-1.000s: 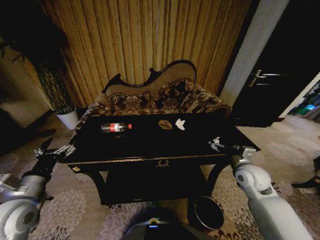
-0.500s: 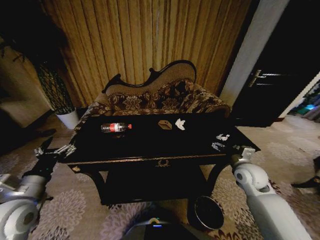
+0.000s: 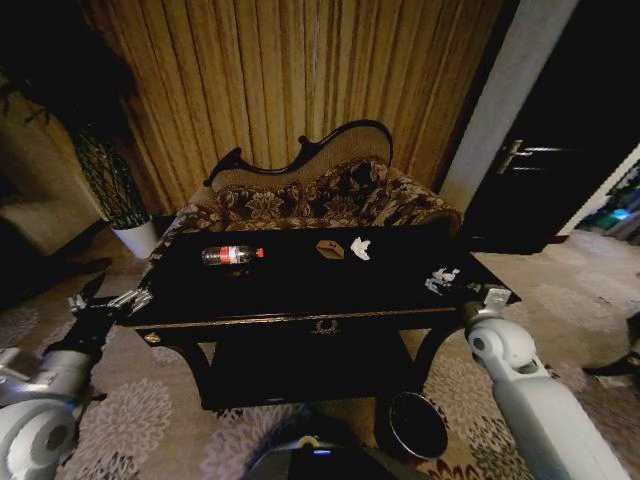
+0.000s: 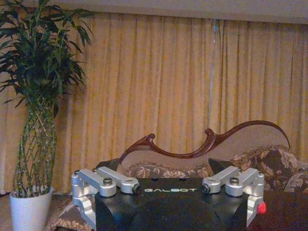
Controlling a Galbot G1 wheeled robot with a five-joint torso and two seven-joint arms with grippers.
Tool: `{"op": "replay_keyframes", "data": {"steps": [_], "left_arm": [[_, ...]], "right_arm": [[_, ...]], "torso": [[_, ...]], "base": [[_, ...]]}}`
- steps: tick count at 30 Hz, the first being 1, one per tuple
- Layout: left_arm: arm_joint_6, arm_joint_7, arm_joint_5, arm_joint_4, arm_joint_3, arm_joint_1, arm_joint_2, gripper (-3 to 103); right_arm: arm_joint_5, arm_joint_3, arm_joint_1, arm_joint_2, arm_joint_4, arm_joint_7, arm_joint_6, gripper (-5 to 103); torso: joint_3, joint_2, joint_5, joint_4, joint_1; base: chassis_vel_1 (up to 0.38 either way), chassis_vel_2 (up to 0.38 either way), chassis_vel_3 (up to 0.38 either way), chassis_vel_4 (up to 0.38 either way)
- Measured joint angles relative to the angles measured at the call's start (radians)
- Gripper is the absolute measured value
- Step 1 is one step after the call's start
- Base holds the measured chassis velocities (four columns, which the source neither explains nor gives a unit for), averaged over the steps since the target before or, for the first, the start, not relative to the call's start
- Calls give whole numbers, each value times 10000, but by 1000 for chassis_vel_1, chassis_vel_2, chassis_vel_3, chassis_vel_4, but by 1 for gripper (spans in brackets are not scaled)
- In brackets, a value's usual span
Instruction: Move to the front of the table and place the trash on the table into the trash bin.
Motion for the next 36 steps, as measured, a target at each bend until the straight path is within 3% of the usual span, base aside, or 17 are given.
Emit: {"op": "replay_keyframes", "data": {"steps": [11, 14, 17, 20, 23, 27, 29, 30, 31, 32, 33, 34, 36], "left_arm": [[-15, 0, -15, 15, -7, 4, 55, 100], [-21, 0, -18, 22, -5, 4, 68, 100], [-24, 0, -21, 27, 4, 8, 85, 100], [-25, -1, -20, 43, 9, -1, 97, 100], [-26, -2, -21, 64, 17, -7, 102, 100], [-27, -3, -20, 76, 25, -14, 103, 100], [-27, -3, -20, 76, 25, -14, 103, 100], [-27, -3, -21, 78, 27, -17, 103, 100], [-28, -3, -21, 107, 46, -23, 100, 100], [-29, -2, -21, 115, 53, -24, 97, 100], [-29, -2, -21, 115, 53, -24, 97, 100], [-31, -3, -21, 126, 60, -23, 94, 100], [-32, -3, -21, 130, 62, -24, 93, 100]], "right_arm": [[-193, -137, 185, -79, -386, 21, 160, 101], [-294, -155, 191, -79, -442, 54, 250, 96], [-330, -181, 189, -75, -465, 225, 290, 81], [-347, -189, 190, -70, -489, 266, 302, 76], [-373, -199, 191, -58, -507, 275, 323, 59], [-400, -217, 191, -45, -523, 277, 354, 48], [-400, -217, 191, -45, -523, 277, 354, 48], [-407, -221, 192, -45, -528, 277, 366, 42], [-431, -237, 191, -47, -540, 277, 428, 27], [-433, -238, 187, -48, -540, 277, 436, 21], [-433, -238, 187, -48, -540, 277, 436, 21], [-434, -240, 179, -48, -529, 277, 484, 10], [-435, -242, 168, -48, -496, 276, 561, 10]], "torso": [[0, 0, 0, 0, 0], [0, 0, 0, -1, 0], [0, 0, 0, 0, 0], [0, 0, -1, 0, 0], [0, 0, -1, 0, 0], [0, 0, -1, 0, 0], [0, 0, -1, 0, 0], [0, 0, 0, 0, 0], [0, 0, -1, 0, 0], [0, 0, 0, 0, 0], [0, 0, 0, 0, 0], [0, 0, -1, -1, 0], [0, 0, 0, 0, 0]], "base": [[0, 0, 0, 0], [0, 0, 0, 0], [0, 0, 0, 0], [0, 0, 0, 0], [0, 0, 0, 0], [0, 0, 0, 0], [0, 0, 0, 0], [0, 0, 0, 0], [0, 0, 0, 0], [0, 0, 0, 0], [0, 0, 0, 0], [0, 0, 0, 0], [0, 0, 0, 0]]}}
